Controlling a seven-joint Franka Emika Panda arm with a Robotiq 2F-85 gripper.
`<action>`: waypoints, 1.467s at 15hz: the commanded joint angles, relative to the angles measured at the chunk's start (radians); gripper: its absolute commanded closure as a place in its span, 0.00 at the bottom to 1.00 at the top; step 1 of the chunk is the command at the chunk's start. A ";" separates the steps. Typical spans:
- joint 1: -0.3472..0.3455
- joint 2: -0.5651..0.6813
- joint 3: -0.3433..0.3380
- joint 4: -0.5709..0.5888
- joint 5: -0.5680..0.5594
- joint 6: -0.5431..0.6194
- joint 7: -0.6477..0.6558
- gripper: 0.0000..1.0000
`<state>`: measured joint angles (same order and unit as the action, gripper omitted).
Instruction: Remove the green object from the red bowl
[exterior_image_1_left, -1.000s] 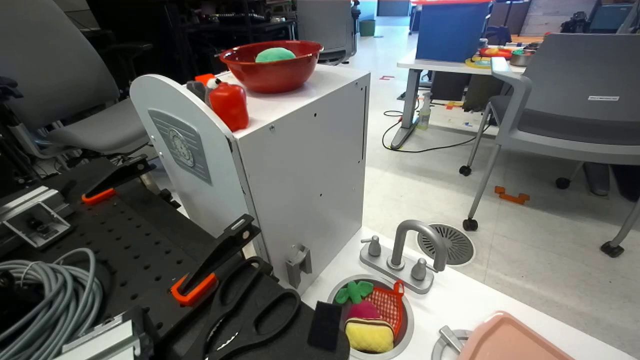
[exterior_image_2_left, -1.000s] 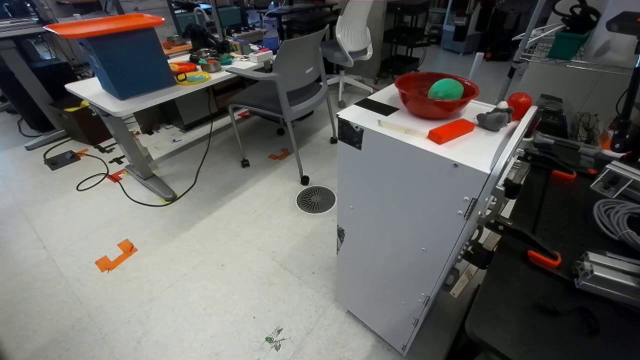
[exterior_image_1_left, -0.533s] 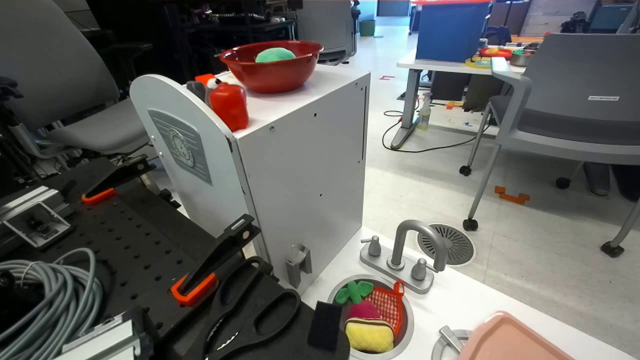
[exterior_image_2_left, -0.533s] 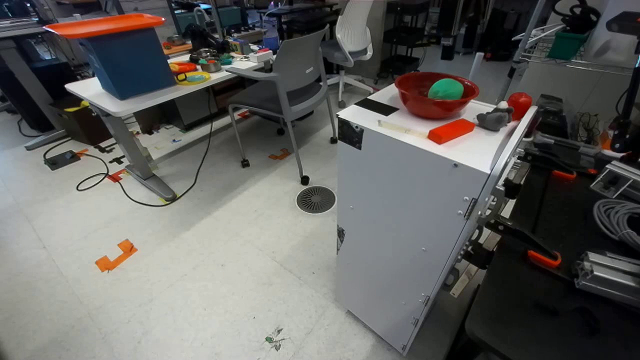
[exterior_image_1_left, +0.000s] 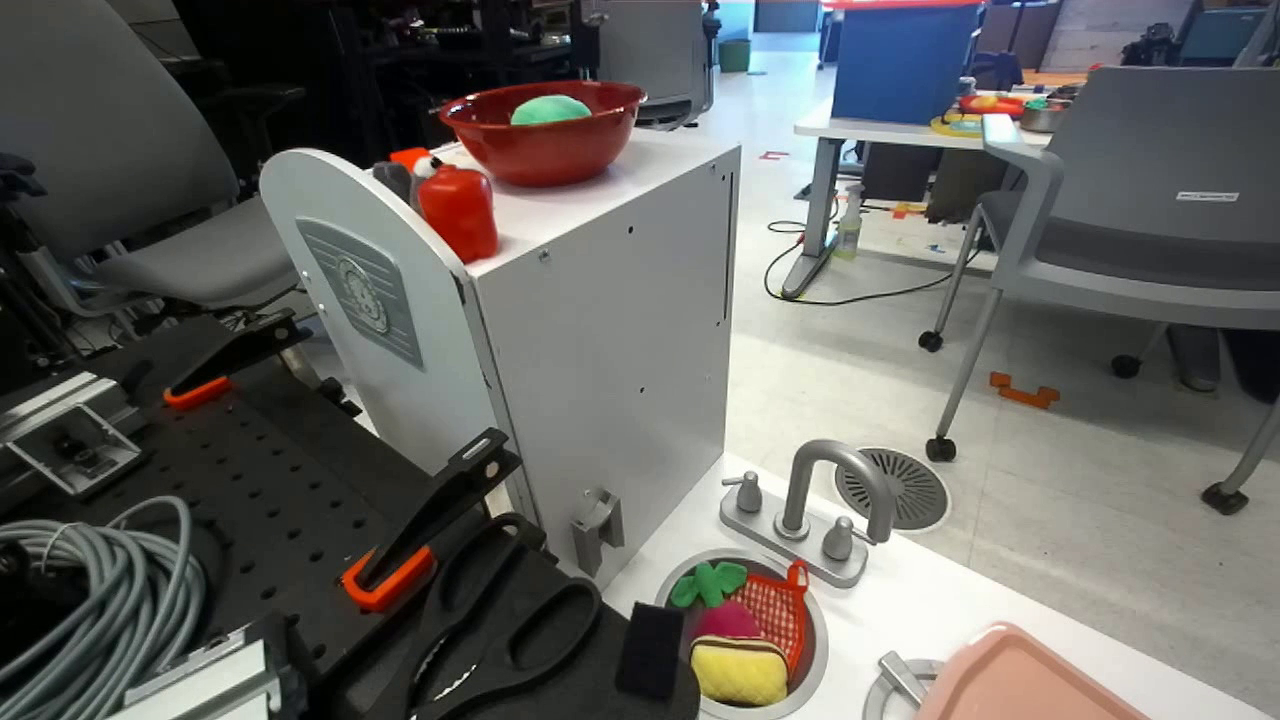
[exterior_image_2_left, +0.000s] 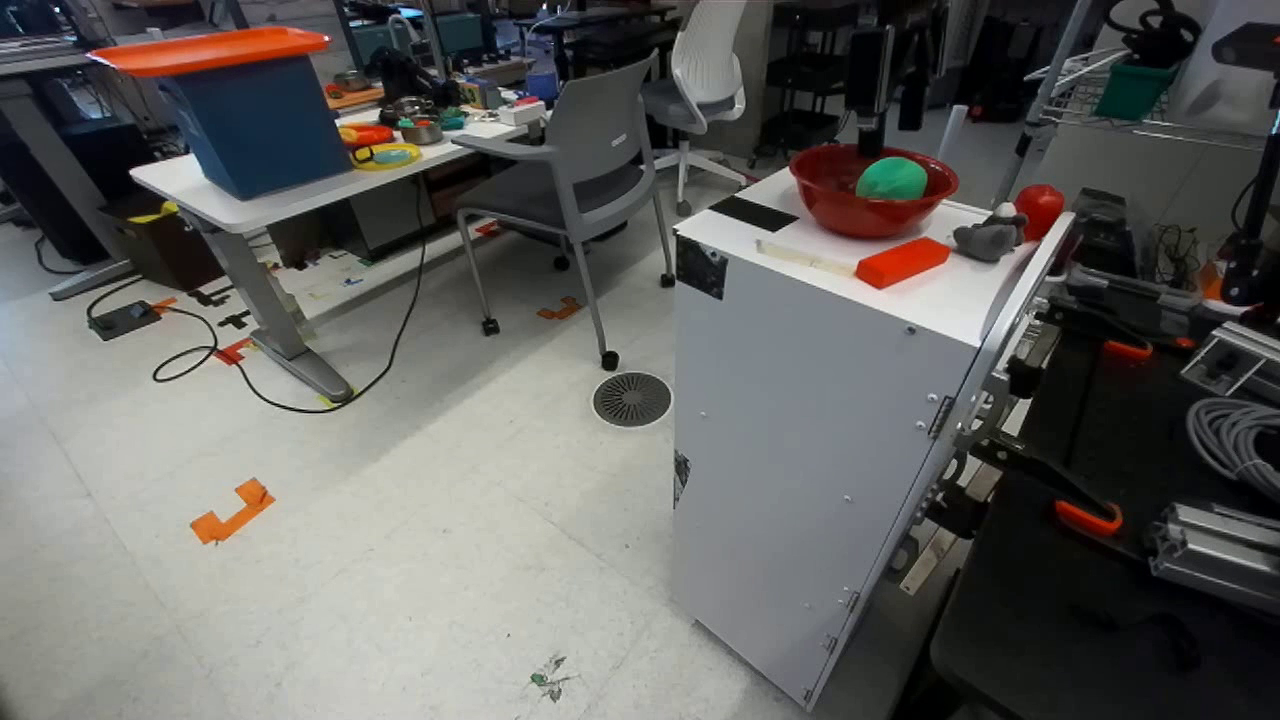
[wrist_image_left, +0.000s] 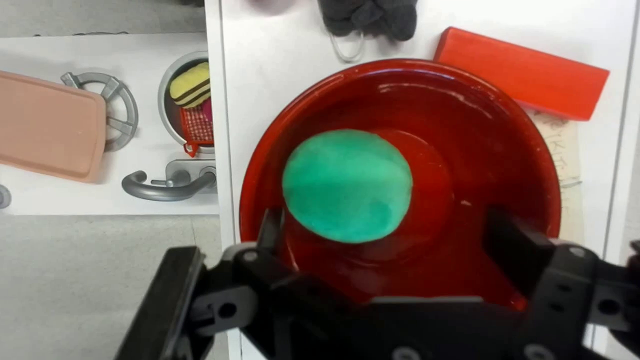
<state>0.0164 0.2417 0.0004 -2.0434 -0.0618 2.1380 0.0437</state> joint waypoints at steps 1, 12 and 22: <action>0.001 0.022 0.002 0.021 -0.008 -0.050 -0.023 0.00; -0.001 0.061 0.000 0.030 -0.010 -0.079 -0.042 0.49; -0.001 0.014 -0.015 0.015 -0.031 -0.068 -0.010 0.96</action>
<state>0.0131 0.2903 -0.0052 -2.0316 -0.0654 2.0912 0.0171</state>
